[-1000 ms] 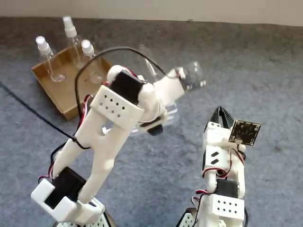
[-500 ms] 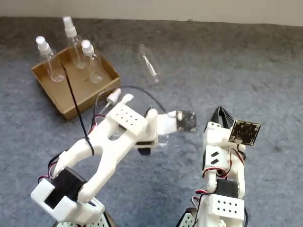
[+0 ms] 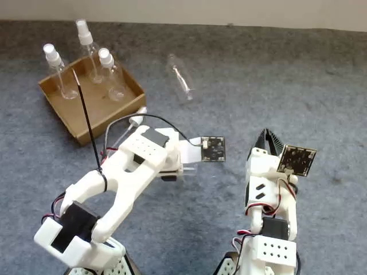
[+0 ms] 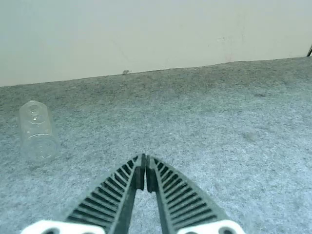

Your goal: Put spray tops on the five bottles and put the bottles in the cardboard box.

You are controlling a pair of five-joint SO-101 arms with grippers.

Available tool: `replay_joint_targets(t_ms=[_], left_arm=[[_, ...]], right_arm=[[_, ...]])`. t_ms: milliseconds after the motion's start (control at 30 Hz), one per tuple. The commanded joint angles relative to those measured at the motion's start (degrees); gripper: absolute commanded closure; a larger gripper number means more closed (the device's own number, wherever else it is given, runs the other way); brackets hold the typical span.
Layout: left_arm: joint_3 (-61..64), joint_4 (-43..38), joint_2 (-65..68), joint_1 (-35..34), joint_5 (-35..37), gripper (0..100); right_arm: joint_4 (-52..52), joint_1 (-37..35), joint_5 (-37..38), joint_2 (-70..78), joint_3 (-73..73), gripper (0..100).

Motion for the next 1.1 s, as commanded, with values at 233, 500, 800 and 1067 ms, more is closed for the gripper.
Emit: replay_joint_targets(t_ms=[233, 500, 800, 1067], left_arm=[[-0.1, -1.4, -2.9, 0.8, -0.5, 87], [0.0, -1.1, -2.8, 1.7, -0.8, 86], [-0.1, -1.1, -2.8, 5.1, -4.6, 80], [-0.1, -1.1, -2.8, 5.1, -4.8, 71]], right_arm=[[0.3, 0.3, 0.7, 0.5, 10.0, 99.4], [0.3, 0.3, 0.7, 0.5, 10.0, 99.4], [0.3, 0.3, 0.7, 0.5, 10.0, 99.4], [0.3, 0.3, 0.7, 0.5, 10.0, 99.4]])
